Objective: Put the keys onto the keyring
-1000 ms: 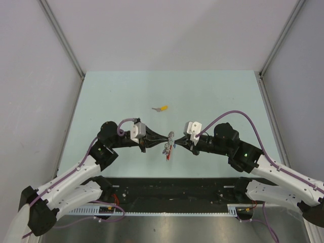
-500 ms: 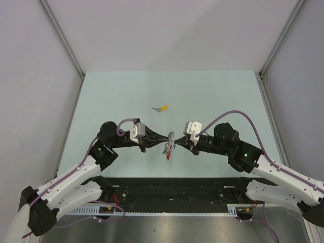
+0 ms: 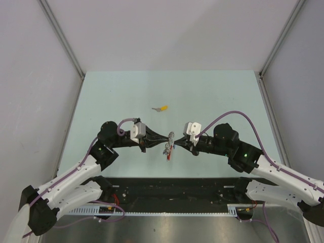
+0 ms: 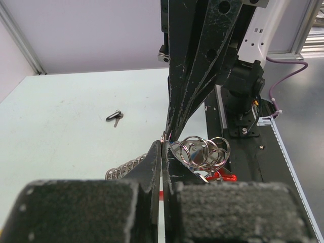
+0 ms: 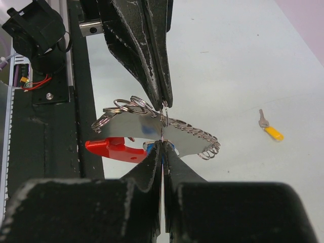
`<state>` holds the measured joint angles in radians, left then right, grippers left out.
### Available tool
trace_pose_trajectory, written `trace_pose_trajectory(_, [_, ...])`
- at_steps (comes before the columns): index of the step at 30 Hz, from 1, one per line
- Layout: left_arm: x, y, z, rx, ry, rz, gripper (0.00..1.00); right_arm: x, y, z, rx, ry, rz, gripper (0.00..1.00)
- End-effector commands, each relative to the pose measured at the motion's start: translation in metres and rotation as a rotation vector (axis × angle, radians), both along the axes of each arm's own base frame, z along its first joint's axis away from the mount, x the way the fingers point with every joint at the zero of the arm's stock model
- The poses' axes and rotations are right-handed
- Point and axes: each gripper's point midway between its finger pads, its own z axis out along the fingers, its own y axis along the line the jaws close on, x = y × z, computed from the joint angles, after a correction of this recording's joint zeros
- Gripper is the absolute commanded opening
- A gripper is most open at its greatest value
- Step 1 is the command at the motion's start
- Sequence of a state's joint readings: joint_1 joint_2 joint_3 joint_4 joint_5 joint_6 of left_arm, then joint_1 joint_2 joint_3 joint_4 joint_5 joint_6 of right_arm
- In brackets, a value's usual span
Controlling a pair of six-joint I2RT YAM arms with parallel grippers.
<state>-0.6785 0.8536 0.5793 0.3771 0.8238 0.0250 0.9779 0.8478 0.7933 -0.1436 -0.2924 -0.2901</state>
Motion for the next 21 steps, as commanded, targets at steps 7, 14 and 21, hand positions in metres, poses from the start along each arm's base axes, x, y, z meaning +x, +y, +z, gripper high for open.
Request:
trace_pose_trajectory(7, [-0.0032,-0.0008,0.0099,-0.027,-0.024,-0.025,0.0,0.0063,0.0005,0.0291,0.065,-0.058,-0.031,0.0])
trace_pose_trajectory(14, [-0.0027,0.0005,0.0123,-0.034,-0.032,-0.014,0.0,0.0065,0.0014,0.0265,0.056,-0.058,-0.027,0.0])
trace_pose_trajectory(21, [-0.0032,-0.0003,0.0117,-0.029,-0.028,-0.022,0.0,0.0061,0.0017,0.0273,0.059,-0.059,-0.024,0.0])
